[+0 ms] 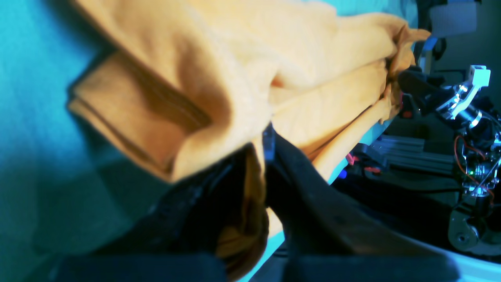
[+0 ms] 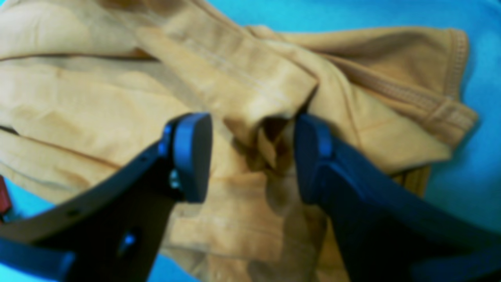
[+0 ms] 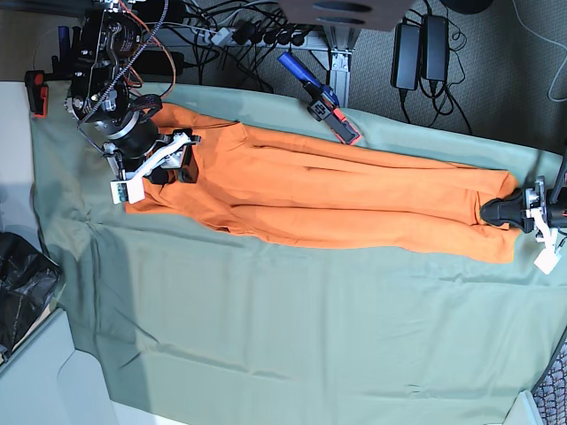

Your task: Fold the T-shirt properly

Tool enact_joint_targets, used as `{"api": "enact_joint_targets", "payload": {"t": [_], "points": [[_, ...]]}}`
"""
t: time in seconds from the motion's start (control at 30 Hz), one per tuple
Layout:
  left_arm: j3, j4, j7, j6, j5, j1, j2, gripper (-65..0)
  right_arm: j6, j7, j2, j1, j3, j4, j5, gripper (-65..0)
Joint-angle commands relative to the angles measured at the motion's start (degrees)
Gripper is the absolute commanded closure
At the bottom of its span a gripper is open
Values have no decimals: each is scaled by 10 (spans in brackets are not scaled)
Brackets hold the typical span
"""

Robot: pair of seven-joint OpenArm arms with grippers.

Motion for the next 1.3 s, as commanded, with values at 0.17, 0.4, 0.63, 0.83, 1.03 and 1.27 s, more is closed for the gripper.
{"api": "enact_joint_targets", "payload": {"t": [0.17,0.4,0.63,0.83,1.03,1.27], "points": [[-43,6,0,-3,-14,-9,-9,-233,54,11,7,4,5,9,7,-338],[-99,6,-11,-3,-14,-9,-7,-234,54,10,7,4,5,9,7,-338],[-99,6,-28,-3,-14,-9,12,-234,54,7,7,4,5,9,7,-338],[-99,6,-75,-3,25,-9,28,-149,54,4,7,4,5,9,7,-338],[-99,6,-75,-3,28,-9,31,0,54,4,7,4,5,9,7,-338],[-101,6,-33,-3,-6,-9,21,0,54,5,7,4,5,9,12,-338]]}}
